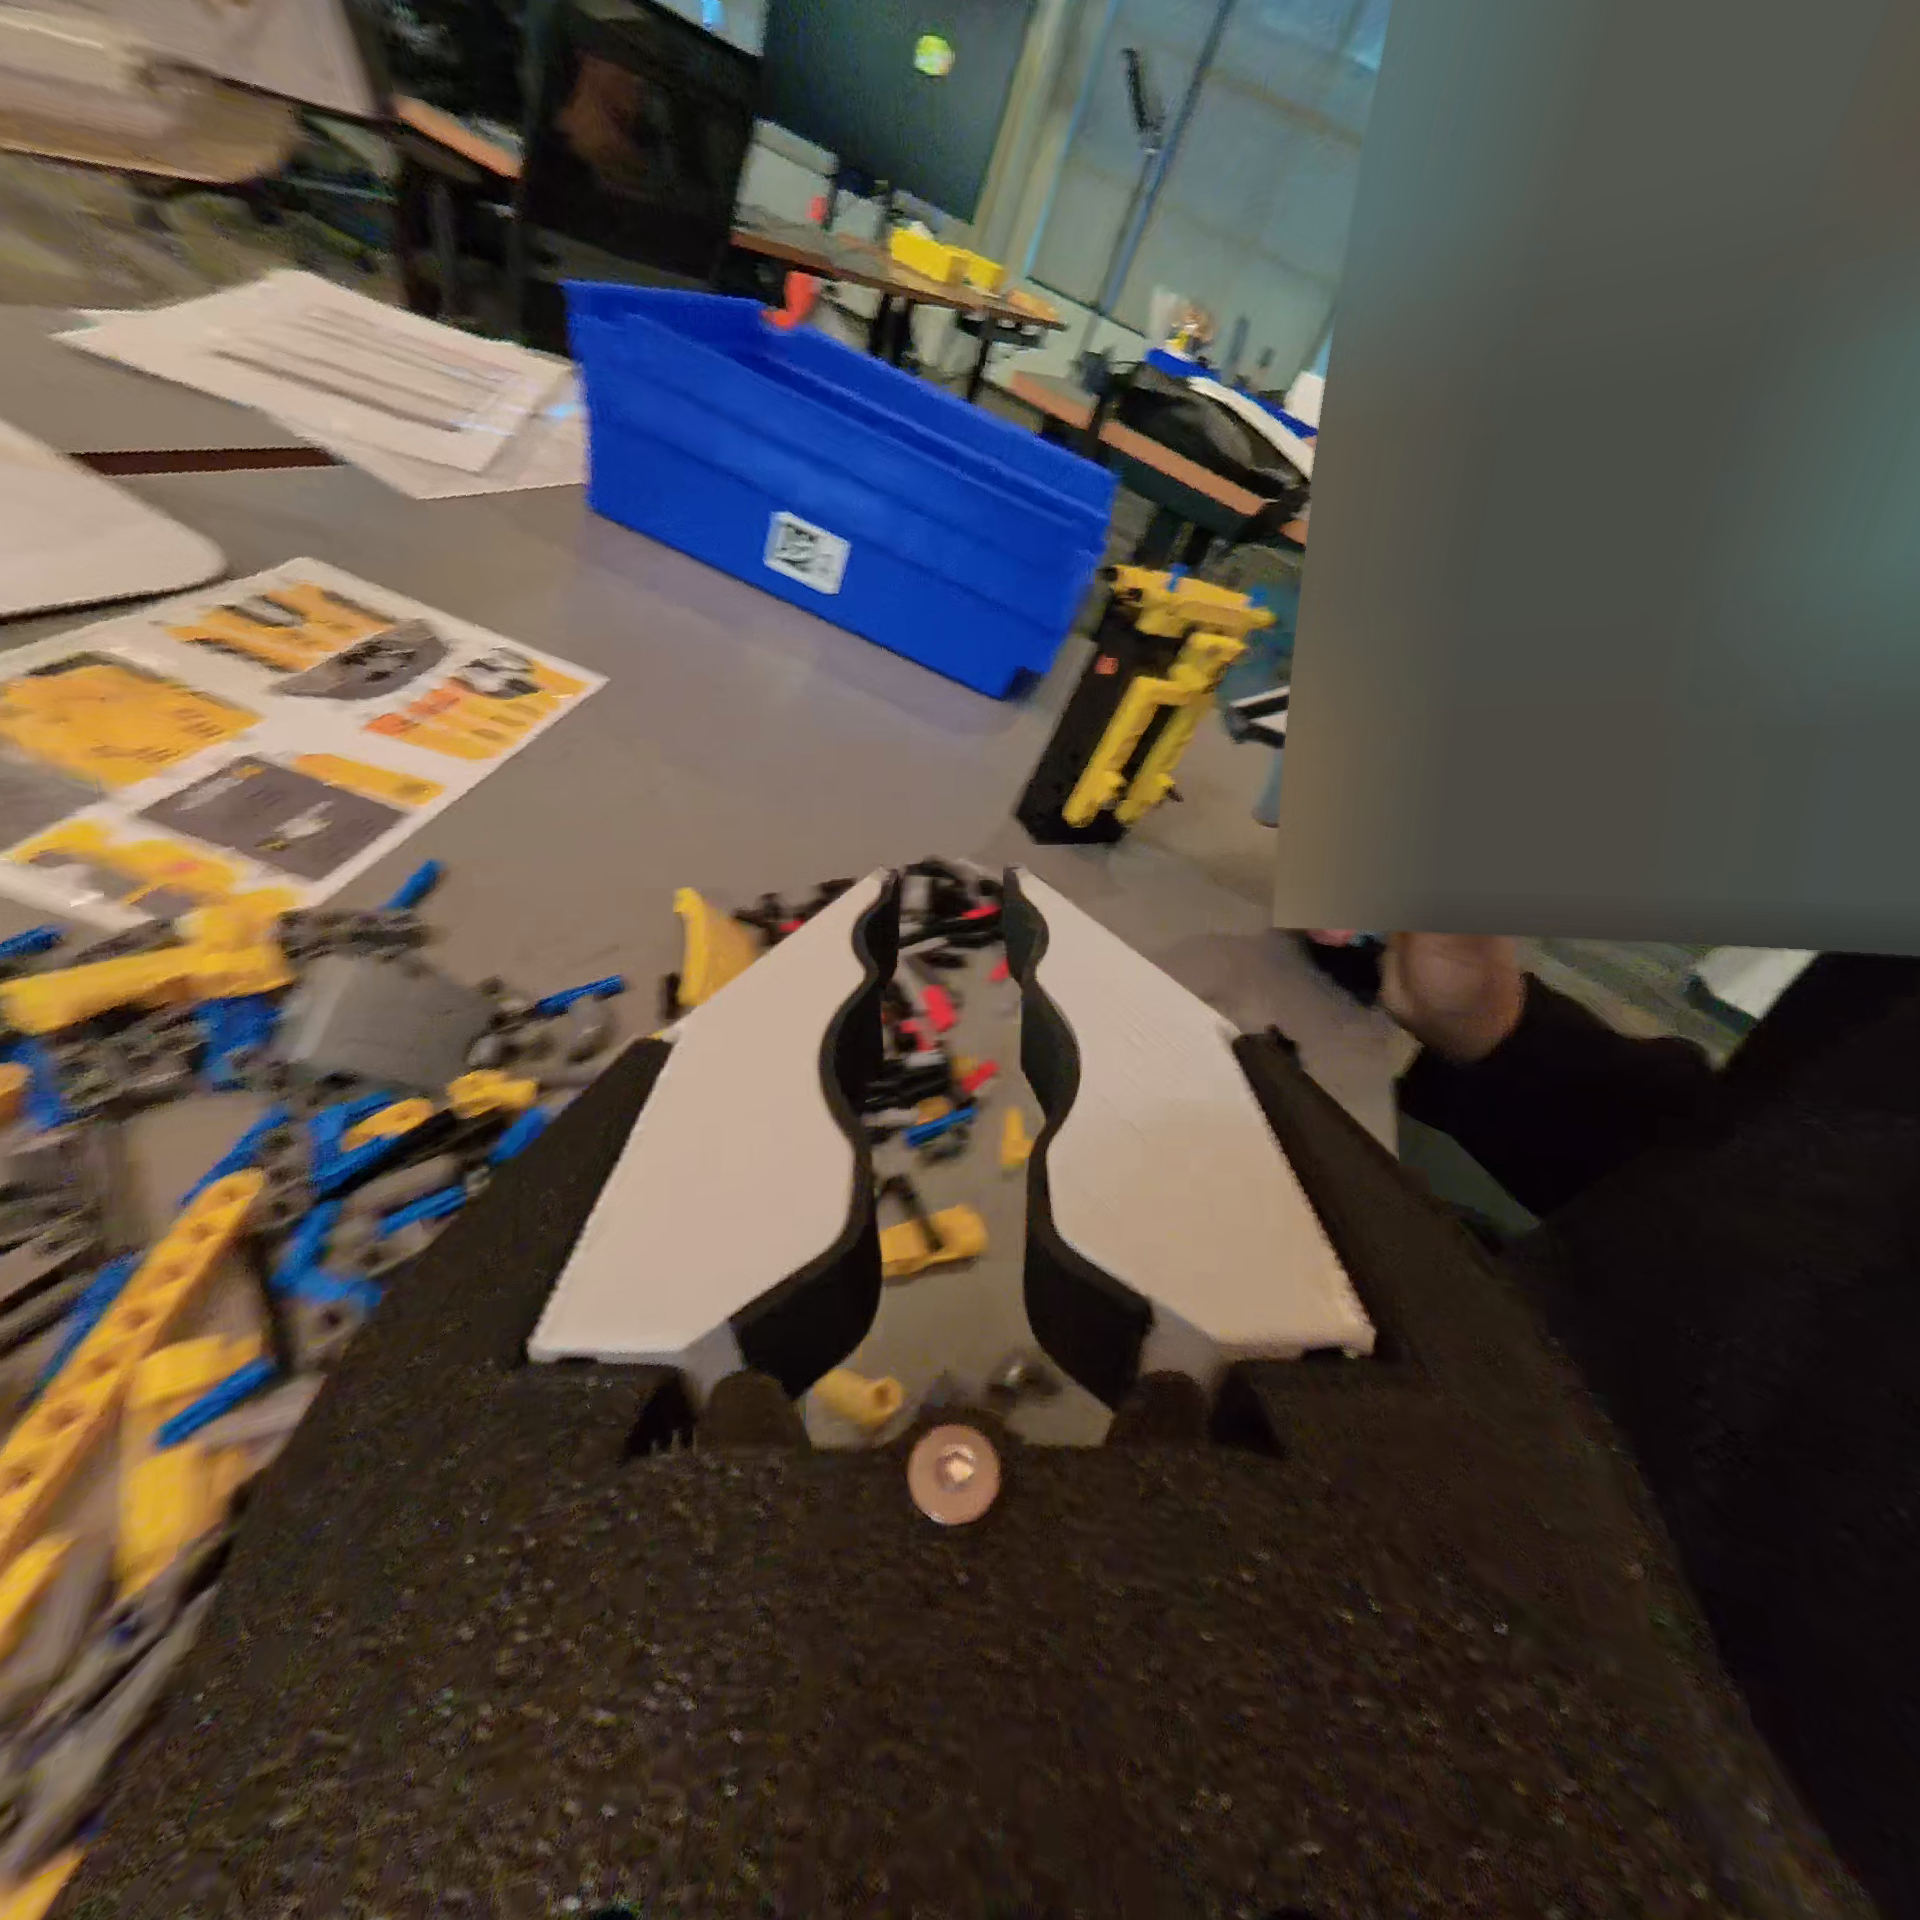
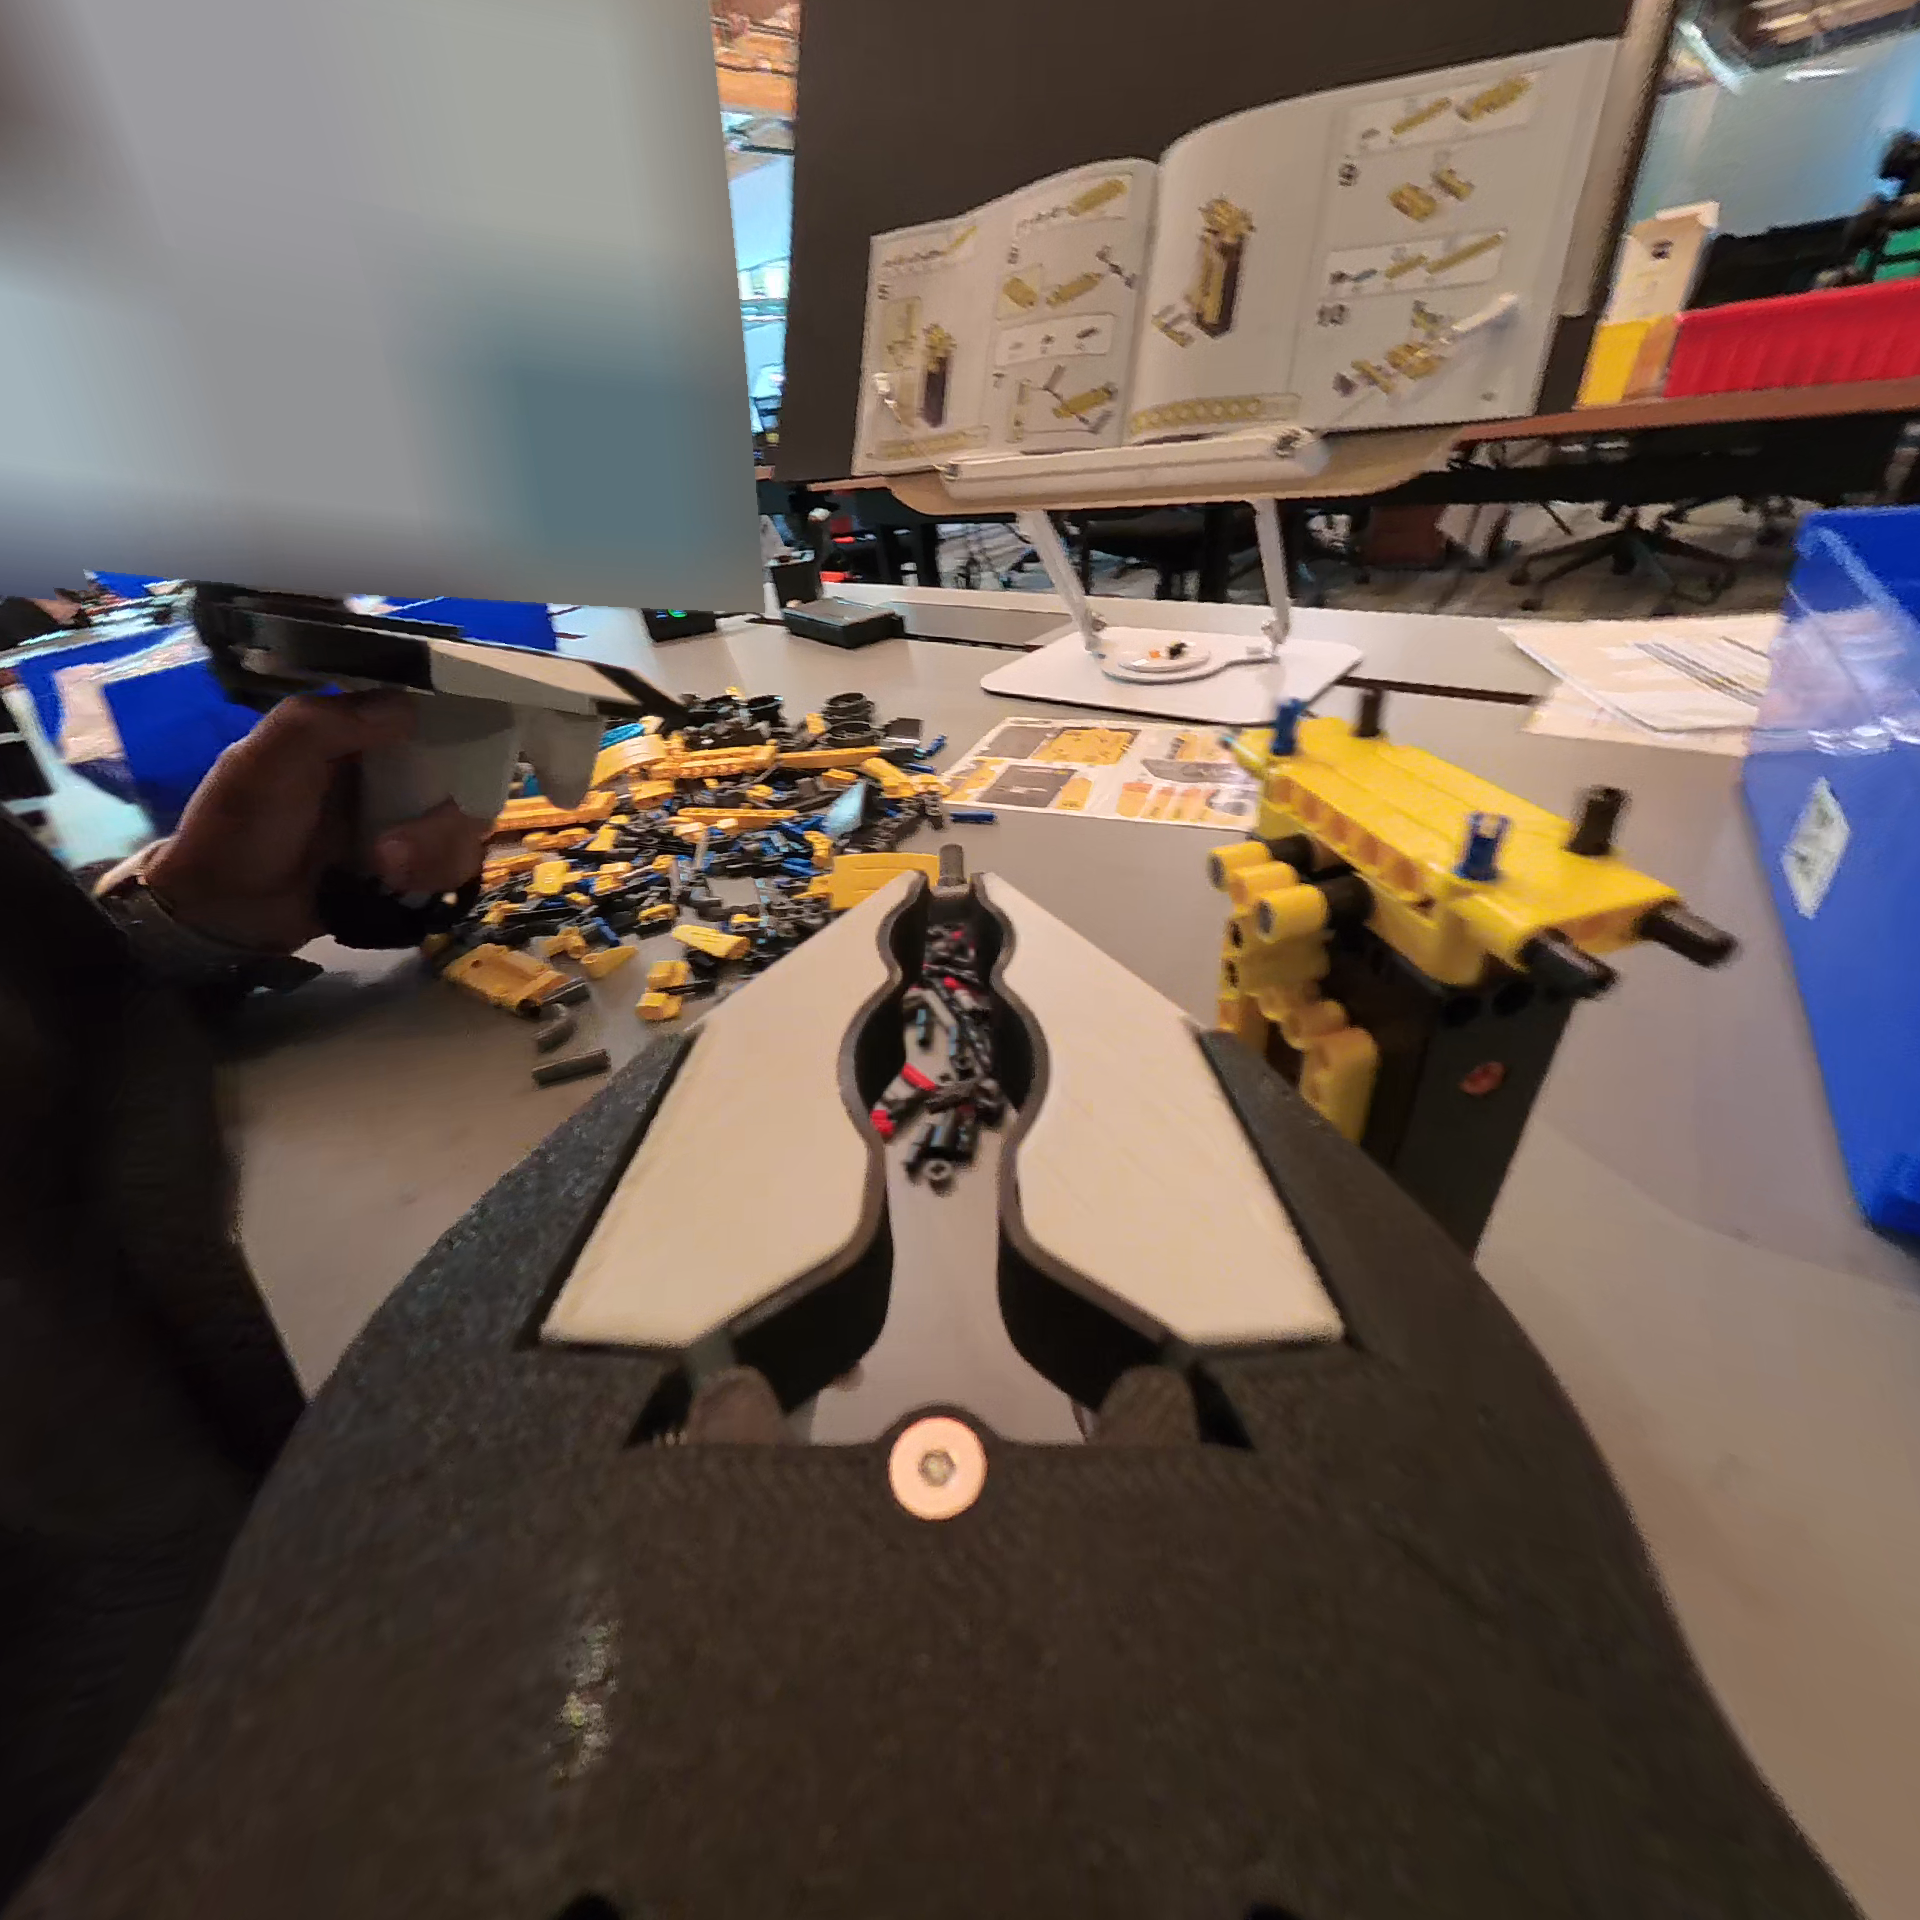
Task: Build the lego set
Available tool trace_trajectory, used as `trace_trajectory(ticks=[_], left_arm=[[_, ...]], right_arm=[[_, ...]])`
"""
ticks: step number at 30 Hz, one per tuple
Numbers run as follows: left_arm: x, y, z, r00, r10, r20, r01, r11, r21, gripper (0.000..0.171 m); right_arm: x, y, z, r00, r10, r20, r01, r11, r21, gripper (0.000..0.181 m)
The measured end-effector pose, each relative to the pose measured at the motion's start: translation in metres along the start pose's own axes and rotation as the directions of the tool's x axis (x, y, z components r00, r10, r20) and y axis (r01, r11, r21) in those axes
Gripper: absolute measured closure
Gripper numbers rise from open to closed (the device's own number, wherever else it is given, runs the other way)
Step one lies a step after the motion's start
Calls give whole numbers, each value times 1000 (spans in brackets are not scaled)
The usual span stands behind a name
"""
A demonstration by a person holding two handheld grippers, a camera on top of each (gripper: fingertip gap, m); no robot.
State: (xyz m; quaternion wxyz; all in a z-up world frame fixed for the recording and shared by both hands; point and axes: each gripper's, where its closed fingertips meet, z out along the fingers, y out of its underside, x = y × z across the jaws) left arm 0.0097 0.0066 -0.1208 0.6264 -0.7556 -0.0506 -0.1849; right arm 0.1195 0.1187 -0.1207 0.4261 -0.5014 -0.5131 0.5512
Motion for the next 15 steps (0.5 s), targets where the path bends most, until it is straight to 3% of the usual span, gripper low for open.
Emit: trace_trajectory(ticks=[2, 4, 6, 11, 15], left_arm=[[25, 7, 16, 996, 14, -87, -17, 999, -36, 149], [45, 20, 34, 988, -20, -155, 5, 996, -94, 146], [63, 31, 47, 974, -62, -219, 30, 988, -148, 145], [101, 51, 66, 955, -46, -294, -29, 969, -246, 143], [124, 81, 80, 947, 7, -322, -125, 930, -347, 143]], right_arm=[[-9, -4, 2, 998, 41, 52, -42, 999, 21, 174], [-29, -13, 9, 967, 163, 196, -176, 983, 51, 174], [-39, -9, 13, 922, 272, 274, -278, 961, -20, 174], [-32, 30, -7, 876, 447, 184, -380, 872, -310, 174], [-26, 73, -37, 912, 409, 42, -332, 793, -510, 174]])
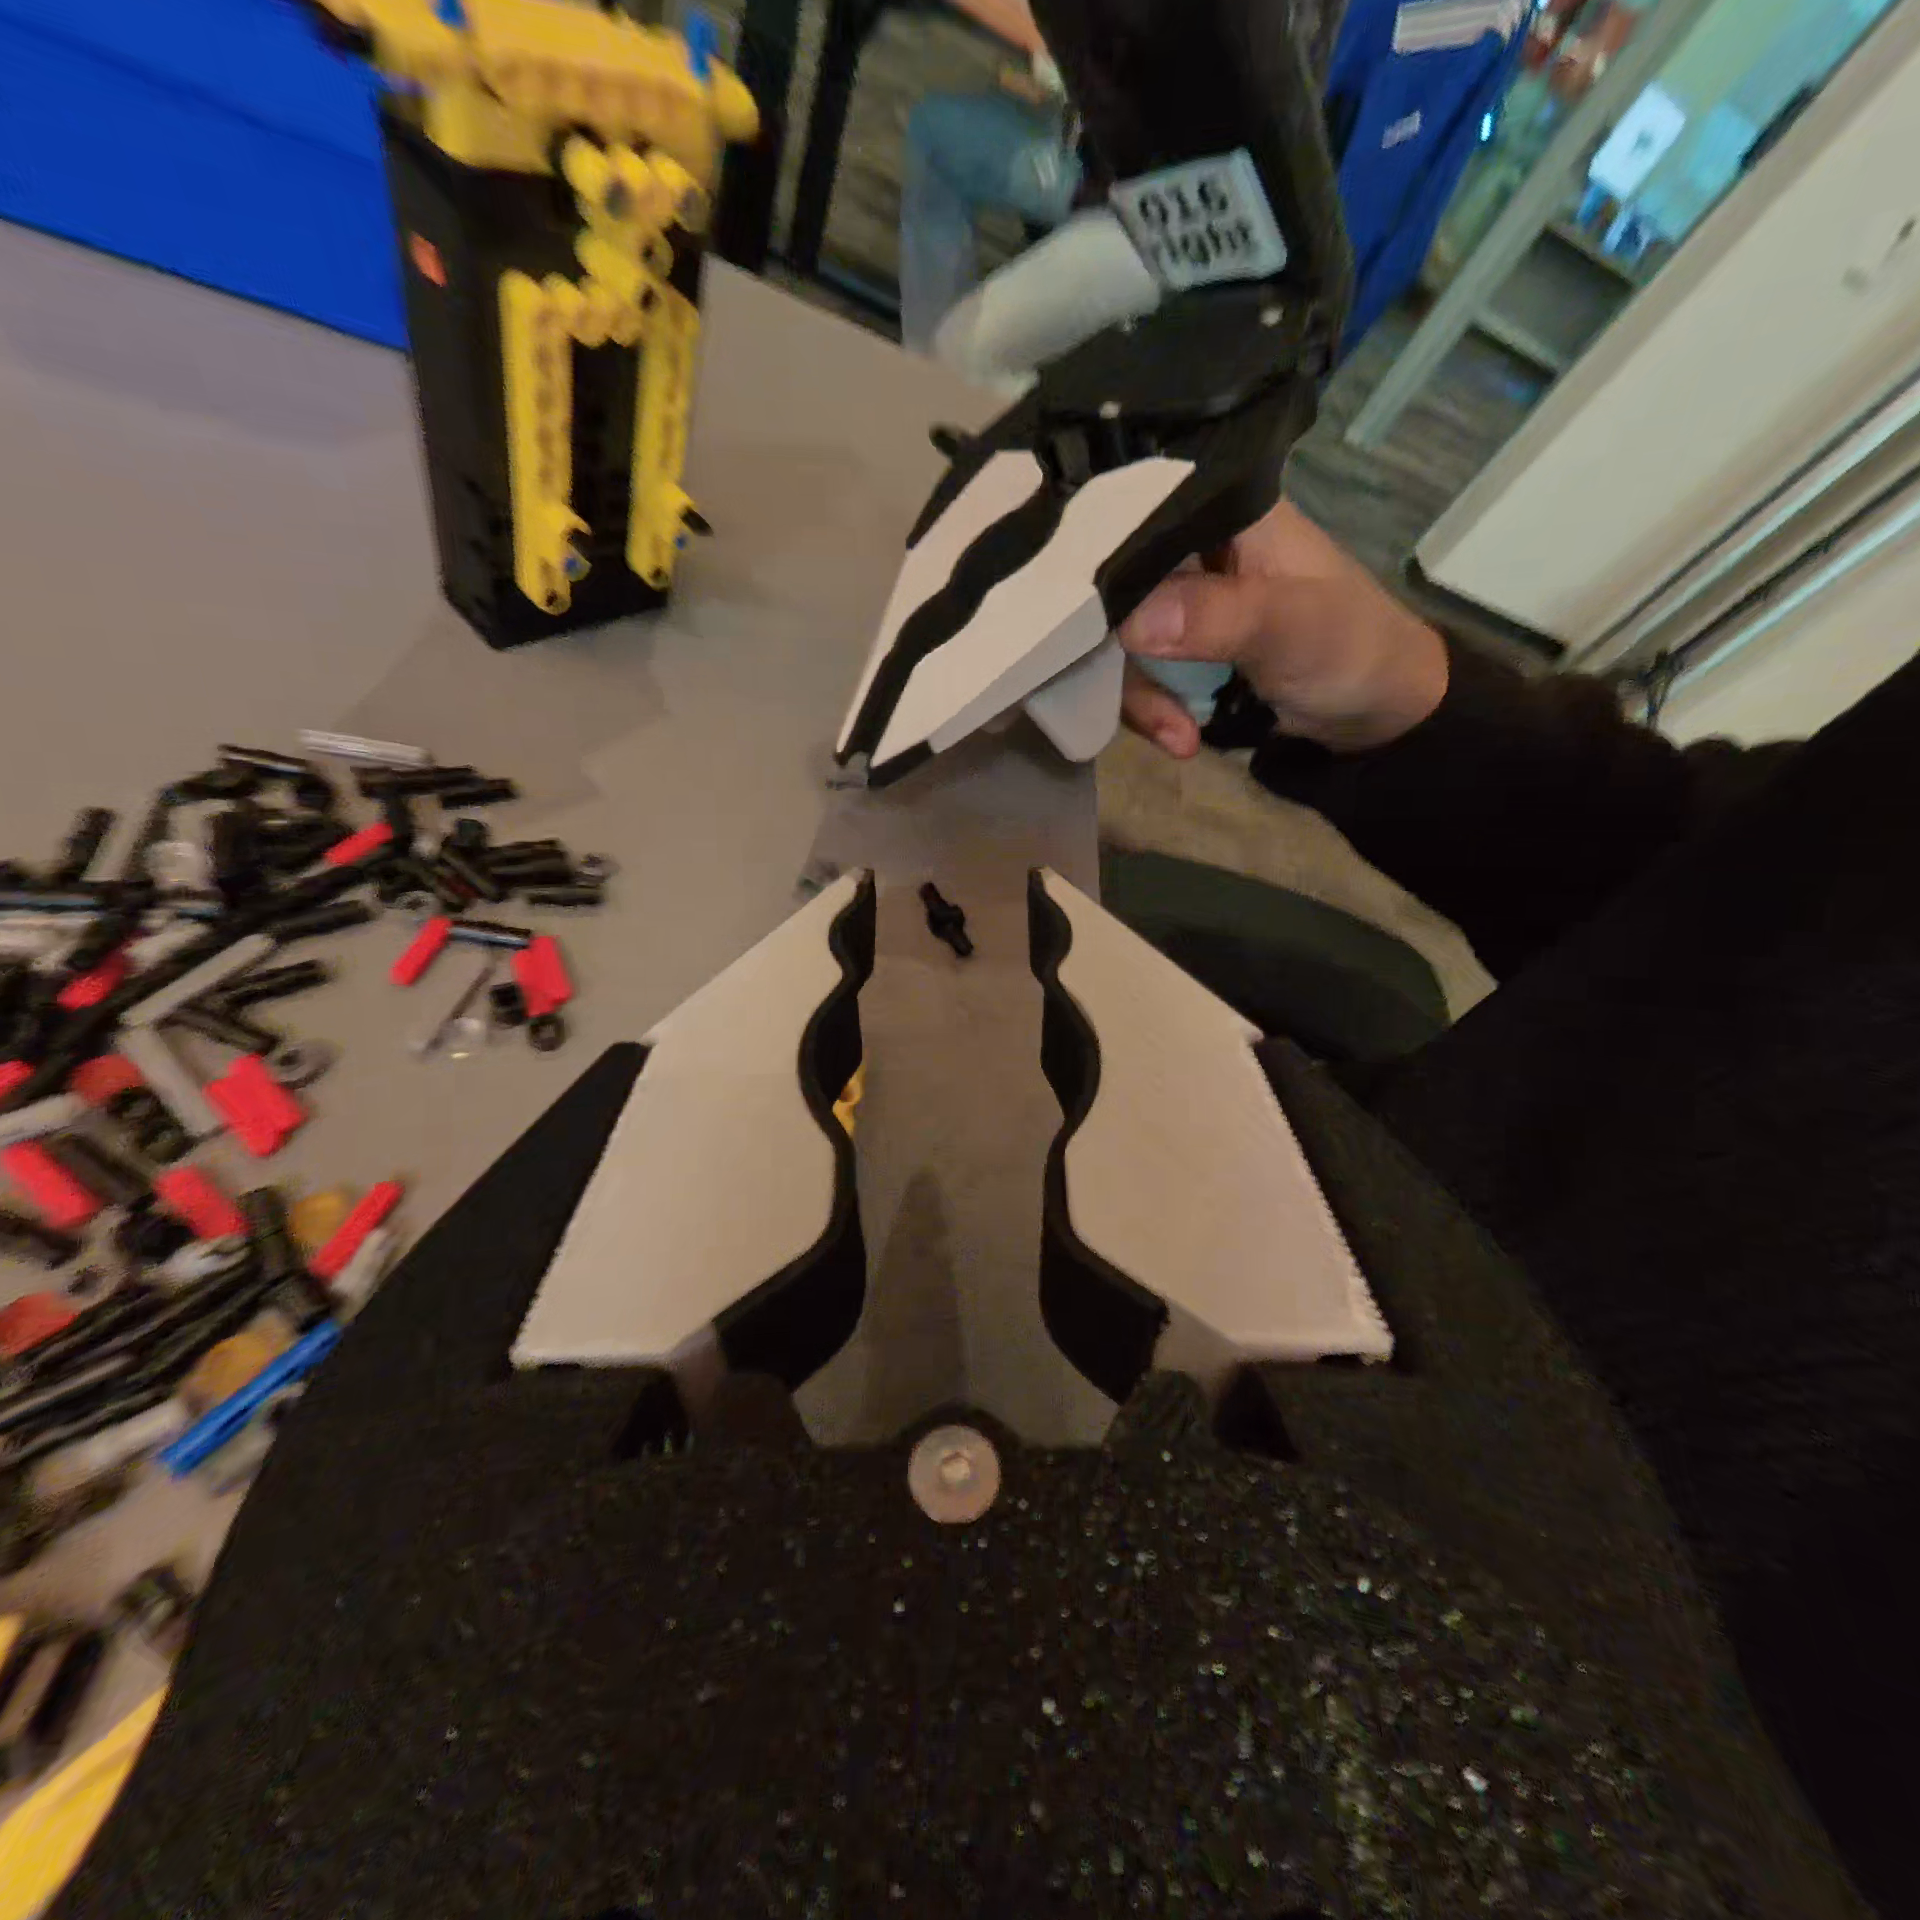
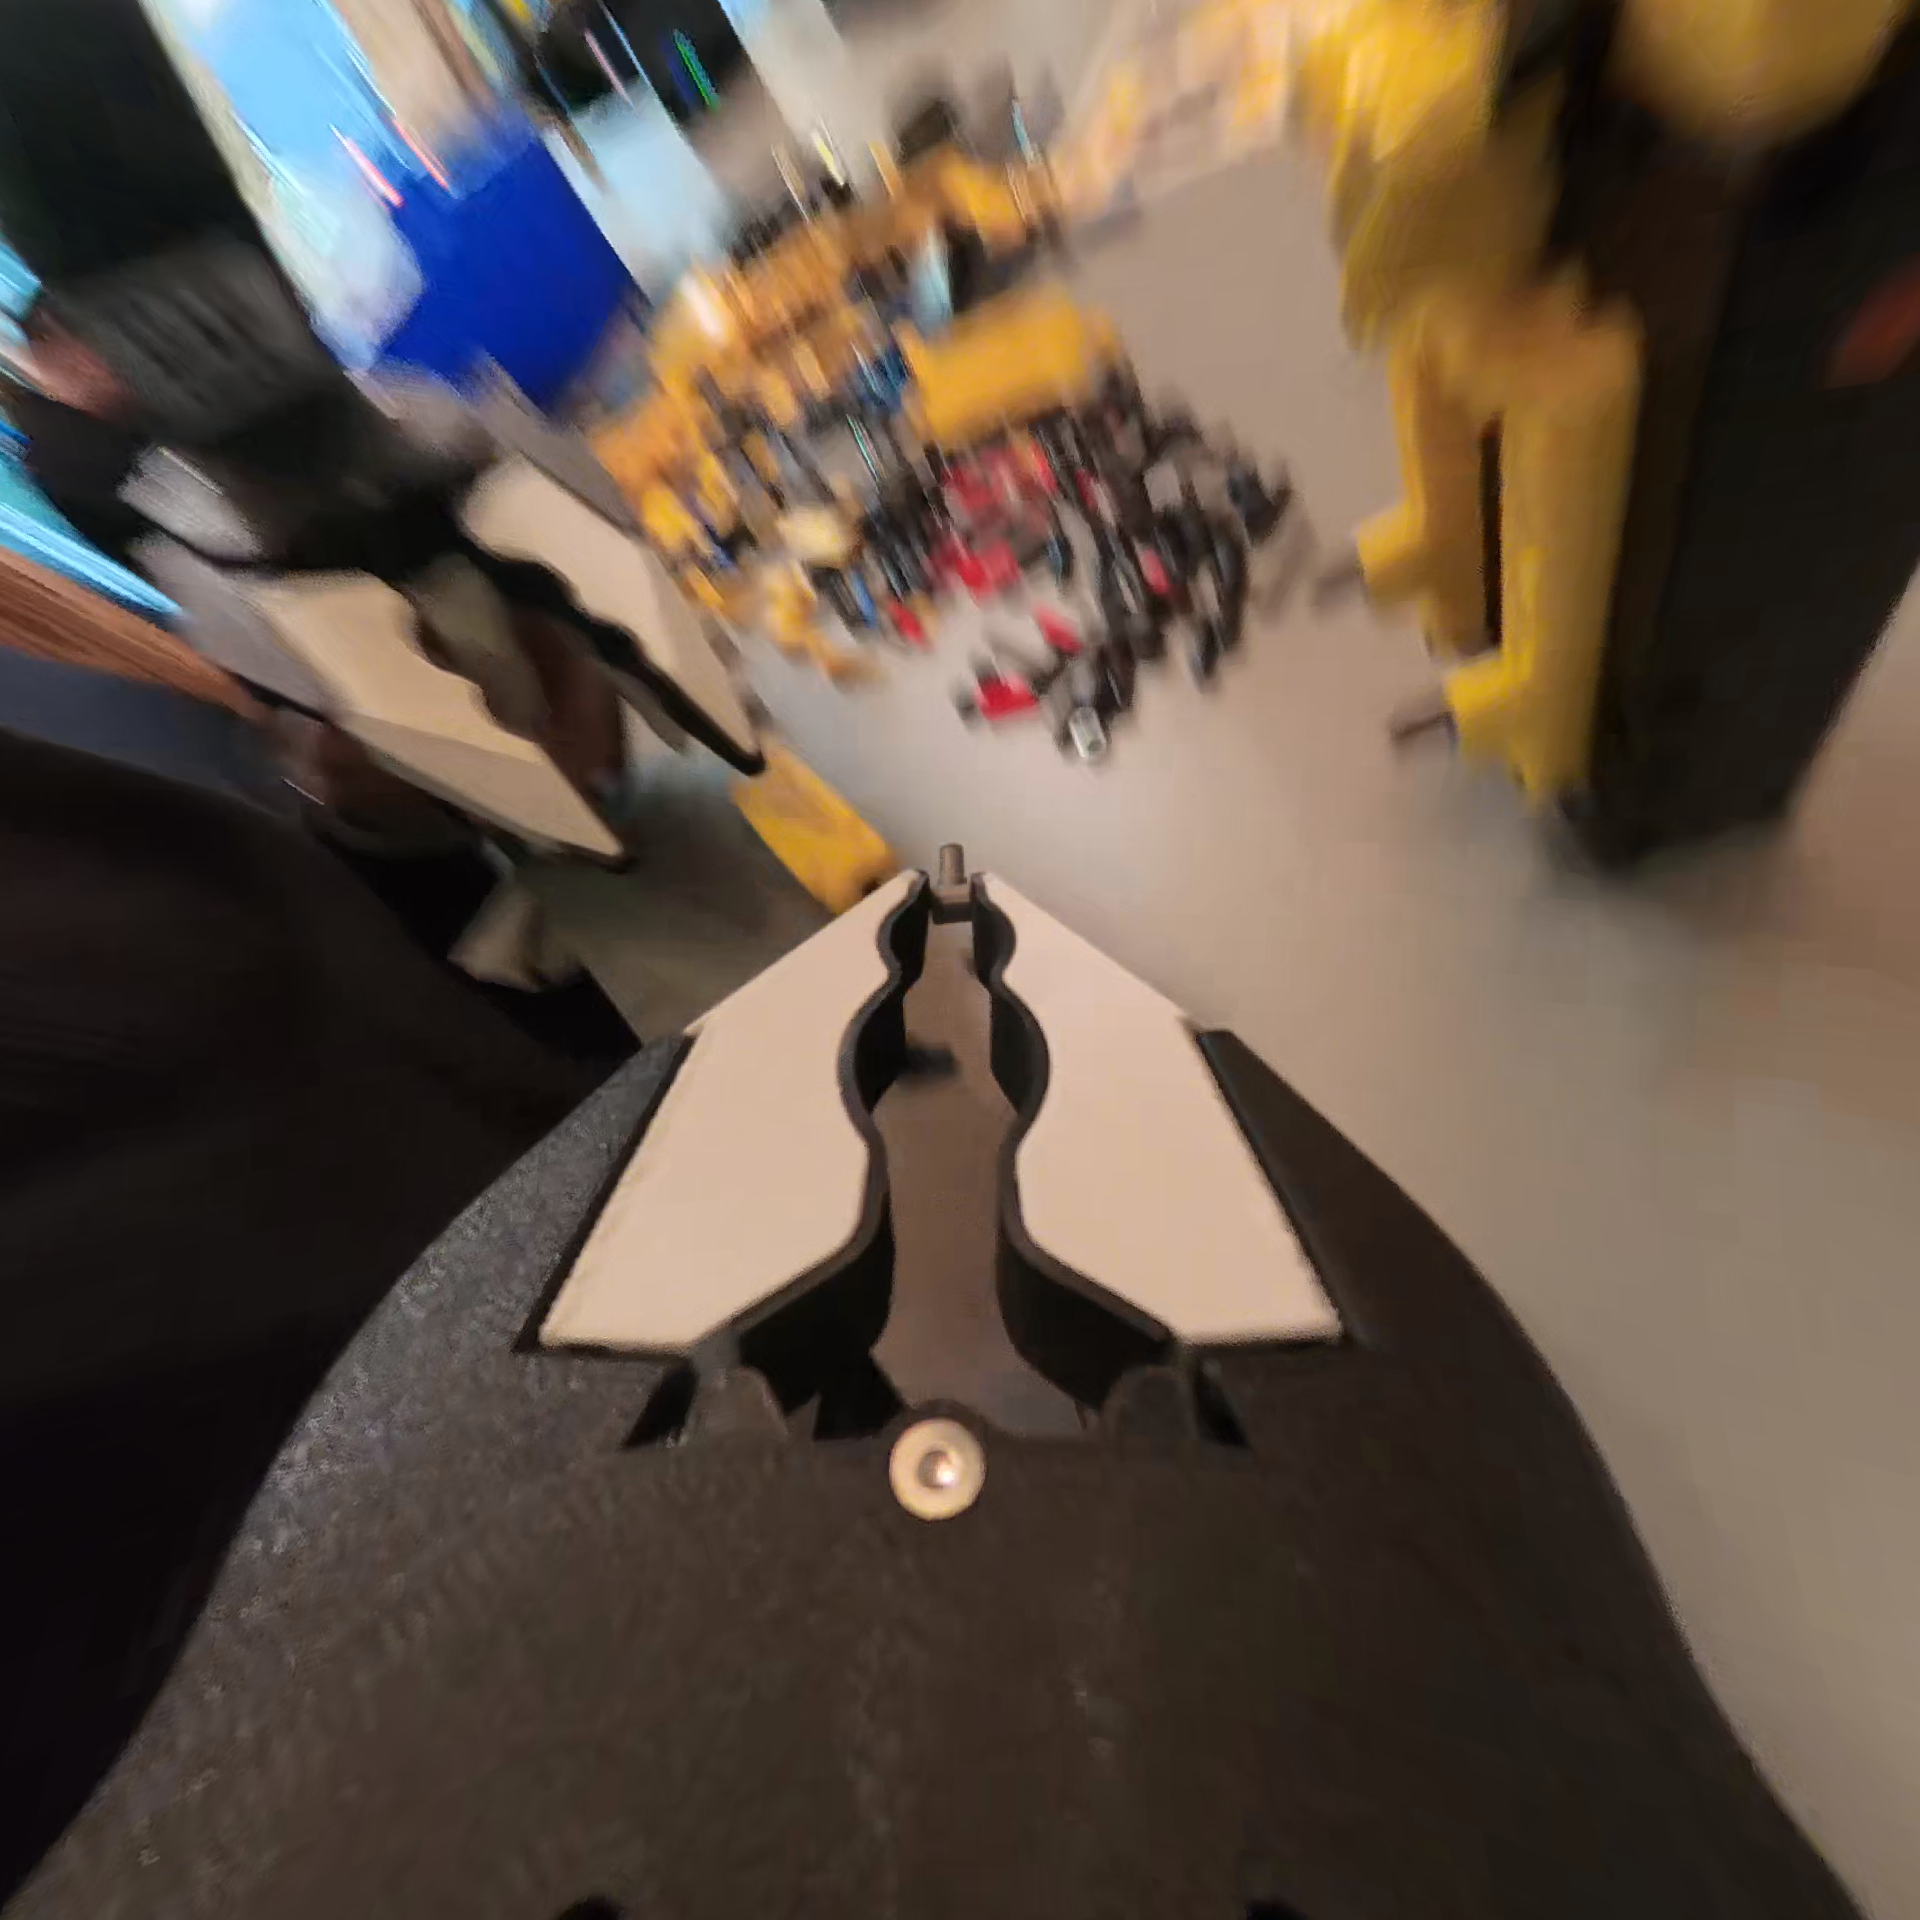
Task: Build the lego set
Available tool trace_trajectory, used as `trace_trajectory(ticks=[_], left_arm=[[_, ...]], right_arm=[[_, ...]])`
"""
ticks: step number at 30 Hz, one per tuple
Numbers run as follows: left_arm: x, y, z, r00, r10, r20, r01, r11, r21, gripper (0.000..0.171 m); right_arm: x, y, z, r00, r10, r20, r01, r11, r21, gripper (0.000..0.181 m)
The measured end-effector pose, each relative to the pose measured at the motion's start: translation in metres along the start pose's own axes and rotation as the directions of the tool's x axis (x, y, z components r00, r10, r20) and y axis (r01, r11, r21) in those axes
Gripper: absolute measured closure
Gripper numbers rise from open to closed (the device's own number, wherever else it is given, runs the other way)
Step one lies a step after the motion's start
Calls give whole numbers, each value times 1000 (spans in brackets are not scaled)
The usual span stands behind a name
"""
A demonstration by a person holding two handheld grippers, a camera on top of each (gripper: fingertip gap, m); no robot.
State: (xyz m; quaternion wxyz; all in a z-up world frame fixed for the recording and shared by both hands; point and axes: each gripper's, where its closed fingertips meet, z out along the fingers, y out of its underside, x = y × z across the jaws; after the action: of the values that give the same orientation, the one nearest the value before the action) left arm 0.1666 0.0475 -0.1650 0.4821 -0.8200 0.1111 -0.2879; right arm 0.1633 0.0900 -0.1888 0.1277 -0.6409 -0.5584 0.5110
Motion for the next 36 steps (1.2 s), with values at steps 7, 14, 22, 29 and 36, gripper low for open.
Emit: trace_trajectory(ticks=[7, 14, 22, 29, 36], left_arm=[[2, 30, 38, 985, 150, 90, -128, 968, -216, 144], [-2, 42, 50, 968, 204, 144, -152, 938, -311, 146], [-8, 43, 51, 962, 208, 178, -141, 935, -326, 159], [-9, 43, 49, 959, 226, 173, -159, 929, -334, 164], [-9, 43, 49, 967, 208, 150, -148, 930, -337, 164]], right_arm=[[13, 37, -5, 969, -205, -137, 174, 962, -212, 174], [7, 43, -5, 958, -262, -115, 225, 938, -265, 166], [5, 47, -10, 966, -255, -47, 236, 938, -255, 163], [1, 51, -13, 953, -301, -14, 286, 918, -275, 163], [12, 44, -17, 942, -332, -51, 311, 920, -238, 163]])
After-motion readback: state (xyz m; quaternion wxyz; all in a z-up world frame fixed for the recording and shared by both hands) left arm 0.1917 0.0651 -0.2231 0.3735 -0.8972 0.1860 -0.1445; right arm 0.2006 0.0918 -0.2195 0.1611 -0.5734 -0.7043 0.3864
